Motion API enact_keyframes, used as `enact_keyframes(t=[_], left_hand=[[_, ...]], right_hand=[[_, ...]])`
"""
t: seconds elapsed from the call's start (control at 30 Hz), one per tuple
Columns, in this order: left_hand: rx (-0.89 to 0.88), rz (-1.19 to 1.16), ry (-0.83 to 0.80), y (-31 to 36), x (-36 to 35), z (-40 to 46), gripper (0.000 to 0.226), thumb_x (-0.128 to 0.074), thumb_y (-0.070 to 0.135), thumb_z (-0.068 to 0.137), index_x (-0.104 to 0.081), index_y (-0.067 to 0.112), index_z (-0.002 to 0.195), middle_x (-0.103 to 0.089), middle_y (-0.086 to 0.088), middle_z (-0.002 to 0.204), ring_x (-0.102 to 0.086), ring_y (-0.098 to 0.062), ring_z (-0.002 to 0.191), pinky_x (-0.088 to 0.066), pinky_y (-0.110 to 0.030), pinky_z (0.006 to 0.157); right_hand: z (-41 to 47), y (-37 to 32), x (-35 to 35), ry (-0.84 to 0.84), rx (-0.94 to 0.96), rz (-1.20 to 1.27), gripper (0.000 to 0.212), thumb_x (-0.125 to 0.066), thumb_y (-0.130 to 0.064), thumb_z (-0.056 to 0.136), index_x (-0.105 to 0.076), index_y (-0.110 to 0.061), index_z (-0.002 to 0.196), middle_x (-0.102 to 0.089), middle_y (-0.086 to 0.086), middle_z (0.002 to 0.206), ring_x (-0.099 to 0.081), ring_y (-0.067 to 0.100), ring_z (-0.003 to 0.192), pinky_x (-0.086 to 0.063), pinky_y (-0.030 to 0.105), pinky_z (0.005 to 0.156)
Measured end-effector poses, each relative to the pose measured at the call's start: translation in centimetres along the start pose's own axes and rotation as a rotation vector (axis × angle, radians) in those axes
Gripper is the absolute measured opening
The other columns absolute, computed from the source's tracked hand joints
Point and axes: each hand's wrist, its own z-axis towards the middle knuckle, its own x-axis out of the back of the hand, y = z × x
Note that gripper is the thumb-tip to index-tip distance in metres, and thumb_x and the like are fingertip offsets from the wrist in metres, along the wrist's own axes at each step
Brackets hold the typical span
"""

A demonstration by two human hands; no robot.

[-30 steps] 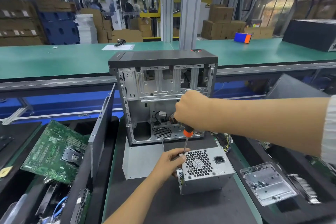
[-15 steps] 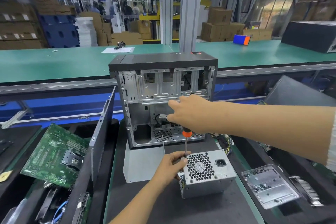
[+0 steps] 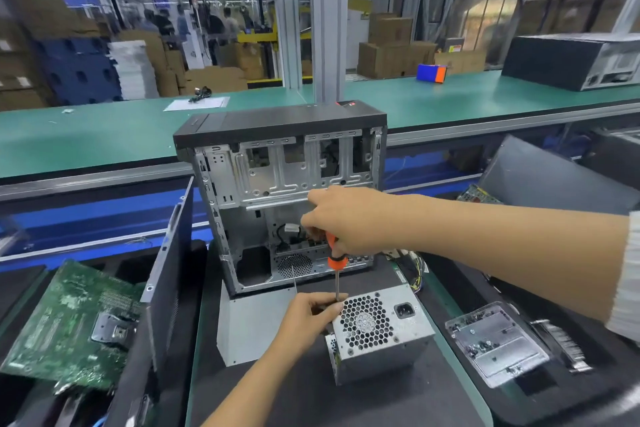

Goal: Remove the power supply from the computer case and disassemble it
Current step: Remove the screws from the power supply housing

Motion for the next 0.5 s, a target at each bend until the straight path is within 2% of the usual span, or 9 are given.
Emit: enact_keyframes(t=[0.07, 0.13, 0.23, 0.27, 0.33, 0.4, 0.5], left_hand=[[-0.06, 0.104, 0.016, 0.1, 0.2, 0.2, 0.016, -0.067, 0.011, 0.091, -0.076, 0.023, 0.097, -0.072, 0.019, 0.078, -0.063, 0.001, 0.07, -0.049, -0.016, 0.061], [-0.109, 0.208, 0.033, 0.2, 0.4, 0.7, 0.015, -0.071, 0.013, 0.088, -0.075, 0.027, 0.086, -0.071, 0.023, 0.082, -0.067, 0.0, 0.082, -0.051, -0.018, 0.072], [-0.124, 0.341, 0.059, 0.4, 0.5, 1.0, 0.006, -0.073, 0.02, 0.087, -0.077, 0.021, 0.09, -0.073, 0.017, 0.088, -0.068, -0.003, 0.086, -0.055, -0.028, 0.083], [-0.133, 0.406, 0.074, 0.5, 0.5, 1.1, 0.008, -0.073, 0.024, 0.086, -0.078, 0.021, 0.092, -0.073, 0.017, 0.088, -0.067, -0.002, 0.084, -0.055, -0.03, 0.083], [-0.154, 0.543, 0.104, 0.7, 0.5, 1.1, 0.009, -0.072, 0.033, 0.086, -0.077, 0.027, 0.091, -0.071, 0.022, 0.082, -0.065, 0.001, 0.08, -0.054, -0.029, 0.079], [-0.175, 0.643, 0.139, 1.0, 0.6, 1.0, 0.012, -0.071, 0.04, 0.085, -0.077, 0.03, 0.089, -0.069, 0.026, 0.078, -0.062, 0.004, 0.078, -0.053, -0.028, 0.075], [-0.213, 0.699, 0.194, 0.8, 0.6, 1.0, 0.019, -0.069, 0.047, 0.085, -0.076, 0.03, 0.086, -0.071, 0.021, 0.078, -0.061, 0.002, 0.076, -0.052, -0.027, 0.071]], right_hand=[[-0.2, 0.0, -0.2, 0.019, -0.004, 0.107, 0.028, -0.065, -0.012, 0.084, -0.056, -0.014, 0.111, -0.041, 0.007, 0.11, -0.049, 0.027, 0.097, -0.033, 0.031, 0.059], [-0.3, 0.1, -0.4, 0.024, -0.046, 0.198, 0.029, -0.067, -0.012, 0.082, -0.056, -0.013, 0.109, -0.039, 0.006, 0.105, -0.052, 0.027, 0.09, -0.034, 0.03, 0.054], [-0.5, 0.2, -0.6, 0.024, -0.128, 0.233, 0.041, -0.071, -0.043, 0.081, -0.052, -0.01, 0.095, -0.046, 0.003, 0.089, -0.053, 0.023, 0.077, -0.041, 0.03, 0.055], [-0.5, 0.2, -0.6, 0.051, -0.15, 0.196, 0.046, -0.065, -0.053, 0.083, -0.05, -0.01, 0.089, -0.045, 0.001, 0.078, -0.051, 0.022, 0.072, -0.036, 0.029, 0.05], [-0.6, 0.2, -0.6, 0.095, -0.168, 0.13, 0.047, -0.053, -0.056, 0.09, -0.048, -0.009, 0.083, -0.039, 0.0, 0.068, -0.049, 0.023, 0.067, -0.028, 0.028, 0.046], [-0.6, 0.4, -0.7, 0.1, -0.159, 0.142, 0.037, -0.052, -0.046, 0.094, -0.046, -0.011, 0.084, -0.043, 0.002, 0.072, -0.055, 0.026, 0.076, -0.034, 0.03, 0.051], [-1.2, 0.8, -0.5, 0.047, -0.129, 0.252, 0.022, -0.059, -0.033, 0.093, -0.05, -0.013, 0.098, -0.054, 0.004, 0.096, -0.055, 0.025, 0.094, -0.048, 0.038, 0.072]])
